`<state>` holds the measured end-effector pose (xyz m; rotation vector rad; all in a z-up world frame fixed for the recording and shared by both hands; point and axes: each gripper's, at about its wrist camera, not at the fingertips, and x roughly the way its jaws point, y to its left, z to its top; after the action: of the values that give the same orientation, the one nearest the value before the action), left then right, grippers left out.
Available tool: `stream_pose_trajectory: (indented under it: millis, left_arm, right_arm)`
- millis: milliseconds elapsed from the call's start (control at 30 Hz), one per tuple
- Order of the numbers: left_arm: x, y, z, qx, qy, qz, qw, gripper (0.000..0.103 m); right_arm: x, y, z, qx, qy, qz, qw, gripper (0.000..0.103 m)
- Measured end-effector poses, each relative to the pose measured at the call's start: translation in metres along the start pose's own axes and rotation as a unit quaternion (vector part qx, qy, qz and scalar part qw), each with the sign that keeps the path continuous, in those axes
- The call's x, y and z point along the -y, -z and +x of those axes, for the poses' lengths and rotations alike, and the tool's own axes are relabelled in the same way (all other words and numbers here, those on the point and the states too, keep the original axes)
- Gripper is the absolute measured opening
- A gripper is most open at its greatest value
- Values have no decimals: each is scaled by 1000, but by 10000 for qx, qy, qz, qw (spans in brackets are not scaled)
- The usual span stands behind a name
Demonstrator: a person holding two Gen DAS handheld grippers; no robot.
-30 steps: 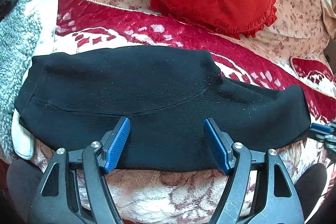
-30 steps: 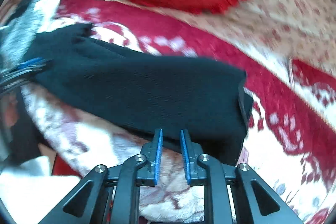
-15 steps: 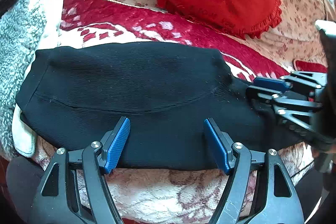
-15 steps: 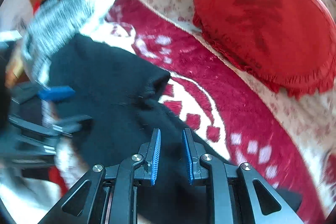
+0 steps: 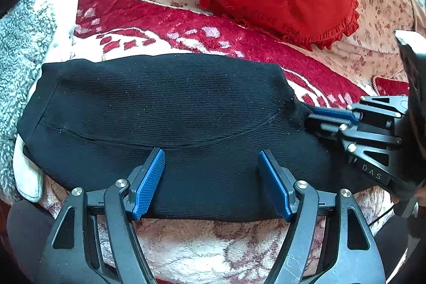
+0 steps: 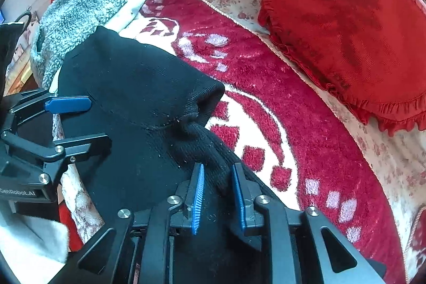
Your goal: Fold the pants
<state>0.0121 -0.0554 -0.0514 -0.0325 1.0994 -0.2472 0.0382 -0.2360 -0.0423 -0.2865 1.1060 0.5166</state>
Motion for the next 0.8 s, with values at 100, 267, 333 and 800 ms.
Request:
stream_pose_trajectory:
  millis: [100,267,333,800]
  left_arm:
    - [1,-4,-4,70,42,-35,10000,73]
    - [7,-7,-2,79,51,-10,10000,73]
    - [10,-5,0,44,20,74,10000,73]
    - [29,-4,1,23,180,207,9996,73]
  right_arm:
    - [-10,-6,-14,234,333,-274,9988,4]
    - [-3,-20,-10,483,406,181,9978,4]
    - [-6,-16,7,326,451,208,9982,4]
    - [101,117,-101,148,1770,2622,9485,25]
